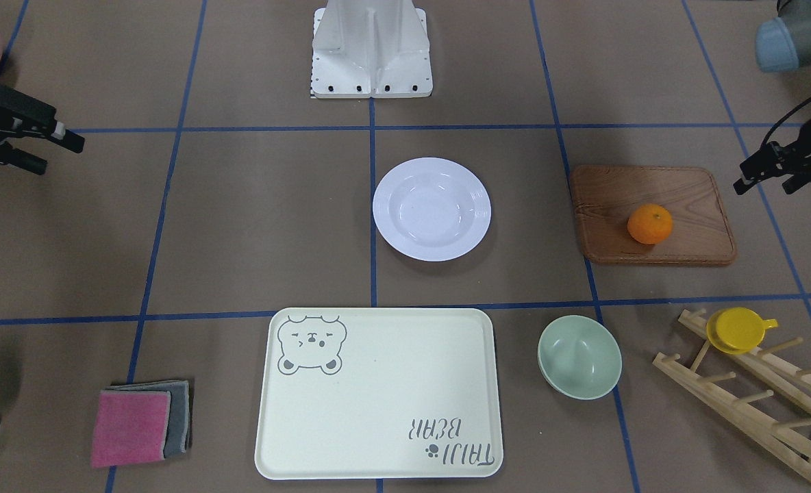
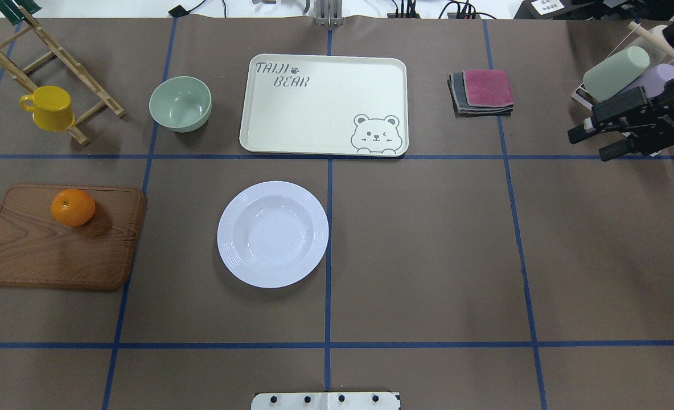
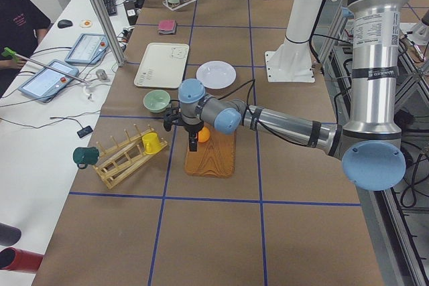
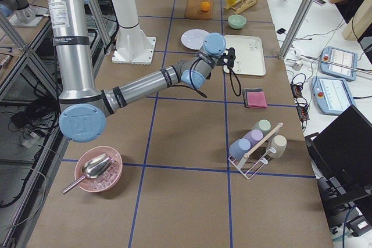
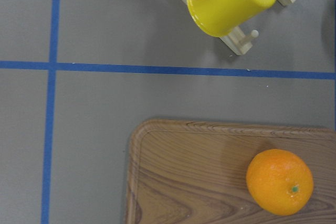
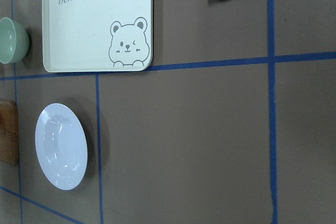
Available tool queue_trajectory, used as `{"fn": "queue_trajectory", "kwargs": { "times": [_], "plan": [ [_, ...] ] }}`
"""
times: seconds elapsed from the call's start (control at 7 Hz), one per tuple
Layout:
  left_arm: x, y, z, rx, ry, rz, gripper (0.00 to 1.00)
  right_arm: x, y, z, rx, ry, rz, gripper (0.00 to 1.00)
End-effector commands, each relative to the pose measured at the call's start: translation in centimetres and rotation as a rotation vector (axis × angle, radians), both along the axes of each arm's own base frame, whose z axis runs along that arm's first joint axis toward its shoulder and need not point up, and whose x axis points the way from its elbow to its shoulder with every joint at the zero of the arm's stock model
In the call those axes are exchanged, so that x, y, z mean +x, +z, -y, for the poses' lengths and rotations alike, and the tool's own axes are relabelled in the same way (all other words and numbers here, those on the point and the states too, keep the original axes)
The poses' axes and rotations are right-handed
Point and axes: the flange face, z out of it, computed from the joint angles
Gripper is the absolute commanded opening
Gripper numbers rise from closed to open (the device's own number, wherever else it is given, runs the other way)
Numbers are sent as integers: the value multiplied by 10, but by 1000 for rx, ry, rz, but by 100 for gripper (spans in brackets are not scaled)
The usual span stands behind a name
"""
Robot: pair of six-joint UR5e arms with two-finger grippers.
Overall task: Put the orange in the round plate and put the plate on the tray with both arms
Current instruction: 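Lower the left gripper onto the orange while the right gripper reaches toward the plate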
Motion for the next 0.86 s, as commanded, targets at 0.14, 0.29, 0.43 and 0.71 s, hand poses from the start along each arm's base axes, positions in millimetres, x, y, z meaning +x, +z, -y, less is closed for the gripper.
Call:
{"fn": "queue_trajectory", "kwargs": {
  "times": [0.14,0.29,0.43,0.71],
  "plan": [
    [64,-23,2,-60,-26,-33,99,-155,-59,-55,-90,128,268,100],
    [93,-19,0,-67,-25,5,99,-162,-60,-59,-85,119,273,100],
    [106,-10,1,-75,-21,24,99,-168,-61,-65,-87,105,276,100],
    [132,3,11,-91,-40,0,99,-182,-63,-74,-81,123,282,100]
  ]
}}
